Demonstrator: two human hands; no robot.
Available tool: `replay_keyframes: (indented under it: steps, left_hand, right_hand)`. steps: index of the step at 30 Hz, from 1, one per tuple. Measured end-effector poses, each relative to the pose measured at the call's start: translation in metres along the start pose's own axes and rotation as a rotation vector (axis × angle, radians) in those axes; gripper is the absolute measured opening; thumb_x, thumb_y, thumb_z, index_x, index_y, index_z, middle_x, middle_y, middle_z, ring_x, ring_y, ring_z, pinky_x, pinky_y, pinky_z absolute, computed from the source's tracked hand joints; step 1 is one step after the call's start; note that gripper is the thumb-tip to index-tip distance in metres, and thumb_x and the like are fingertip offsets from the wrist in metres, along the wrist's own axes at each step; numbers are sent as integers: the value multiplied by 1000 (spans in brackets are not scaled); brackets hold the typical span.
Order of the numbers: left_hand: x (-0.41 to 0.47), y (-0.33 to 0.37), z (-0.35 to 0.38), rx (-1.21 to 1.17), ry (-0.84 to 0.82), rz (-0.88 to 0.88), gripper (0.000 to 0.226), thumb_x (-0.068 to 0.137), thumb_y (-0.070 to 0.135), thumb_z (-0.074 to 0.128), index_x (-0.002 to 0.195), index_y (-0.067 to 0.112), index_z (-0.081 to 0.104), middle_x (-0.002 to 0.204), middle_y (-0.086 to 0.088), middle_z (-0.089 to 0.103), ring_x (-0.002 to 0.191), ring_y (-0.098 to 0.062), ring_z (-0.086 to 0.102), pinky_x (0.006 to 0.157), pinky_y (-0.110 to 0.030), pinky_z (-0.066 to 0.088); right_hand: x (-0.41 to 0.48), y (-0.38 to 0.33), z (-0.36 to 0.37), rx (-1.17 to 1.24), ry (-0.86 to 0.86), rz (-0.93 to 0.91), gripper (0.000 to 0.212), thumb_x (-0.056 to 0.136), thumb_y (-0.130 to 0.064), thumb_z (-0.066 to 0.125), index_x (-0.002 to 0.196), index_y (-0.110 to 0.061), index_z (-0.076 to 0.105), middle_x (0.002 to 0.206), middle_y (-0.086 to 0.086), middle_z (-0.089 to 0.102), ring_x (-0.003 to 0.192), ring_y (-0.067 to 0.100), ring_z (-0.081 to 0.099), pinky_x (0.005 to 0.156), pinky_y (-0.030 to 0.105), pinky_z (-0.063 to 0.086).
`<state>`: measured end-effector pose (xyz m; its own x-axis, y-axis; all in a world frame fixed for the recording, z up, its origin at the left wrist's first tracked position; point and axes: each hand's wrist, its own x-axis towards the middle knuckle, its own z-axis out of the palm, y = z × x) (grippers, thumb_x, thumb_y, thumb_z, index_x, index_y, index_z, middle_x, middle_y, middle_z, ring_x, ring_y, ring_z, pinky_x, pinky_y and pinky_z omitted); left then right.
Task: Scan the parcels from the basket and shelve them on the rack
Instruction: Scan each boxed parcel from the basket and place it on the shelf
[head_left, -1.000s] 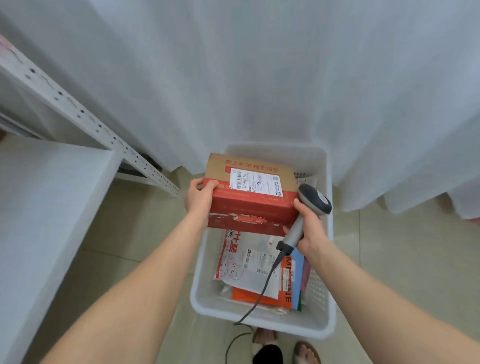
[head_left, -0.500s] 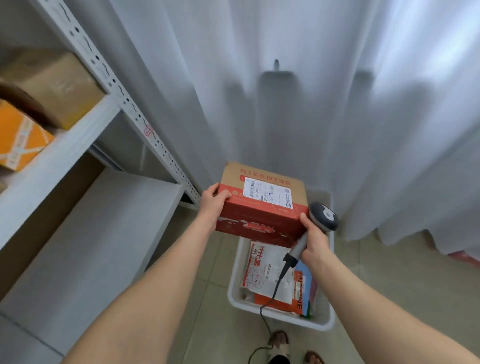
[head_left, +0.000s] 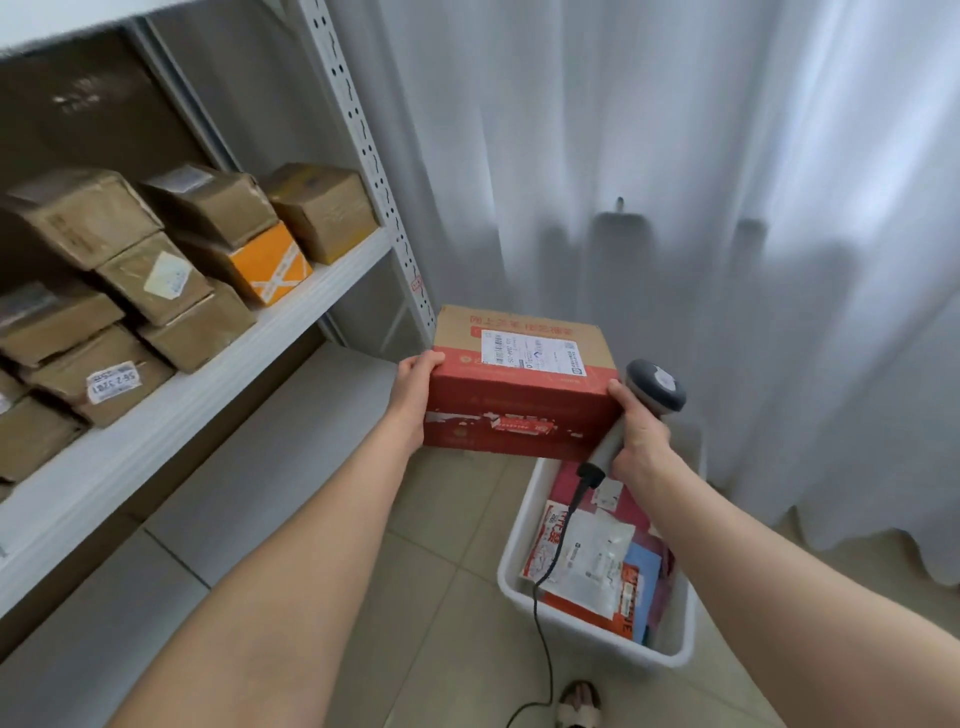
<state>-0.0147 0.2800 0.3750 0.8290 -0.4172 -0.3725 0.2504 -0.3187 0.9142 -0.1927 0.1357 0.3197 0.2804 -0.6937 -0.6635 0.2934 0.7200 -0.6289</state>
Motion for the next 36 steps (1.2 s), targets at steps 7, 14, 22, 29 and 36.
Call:
replay_keyframes:
  steps: [7, 14, 22, 29, 36]
  left_hand:
    - [-80, -7, -63, -87, 1, -72, 52, 75, 65, 63, 111, 29, 54, 94, -3, 70, 87, -19, 67, 62, -31, 49]
    - [-122, -7, -115, -56, -58, -218, 54, 70, 63, 67, 100, 20, 55, 99, -10, 66, 89, -22, 63, 62, -33, 45]
    - [-108, 17, -182, 81, -89, 7, 38, 80, 42, 67, 111, 21, 62, 82, -5, 74, 75, -21, 71, 61, -29, 54]
    - [-77, 36, -271, 227, -221, -131, 41, 73, 48, 69, 100, 19, 61, 84, -8, 73, 80, -24, 67, 73, -32, 54]
    - [-58, 50, -297, 294, -354, -176, 52, 71, 57, 70, 102, 17, 58, 77, -9, 73, 70, -25, 71, 66, -35, 57]
  right_hand:
    - [-67, 13, -12, -57, -158, -15, 59, 75, -17, 82, 127, -10, 55, 119, 12, 68, 108, 27, 65, 100, 47, 49]
    - [-109, 36, -12, -140, -250, -38, 44, 77, -18, 80, 115, -12, 58, 115, 13, 69, 108, 29, 65, 100, 50, 49]
    - [-137, 60, 9, -325, -281, -80, 39, 77, -24, 81, 106, -10, 60, 93, 8, 65, 91, 28, 62, 89, 46, 54]
    - [-164, 95, 35, -303, -311, 11, 55, 76, -41, 80, 115, -13, 55, 75, 5, 67, 66, 24, 66, 67, 43, 57]
    - [-181, 151, 52, -110, -406, 162, 40, 82, -35, 75, 112, -11, 66, 100, 11, 75, 89, 27, 74, 79, 44, 55]
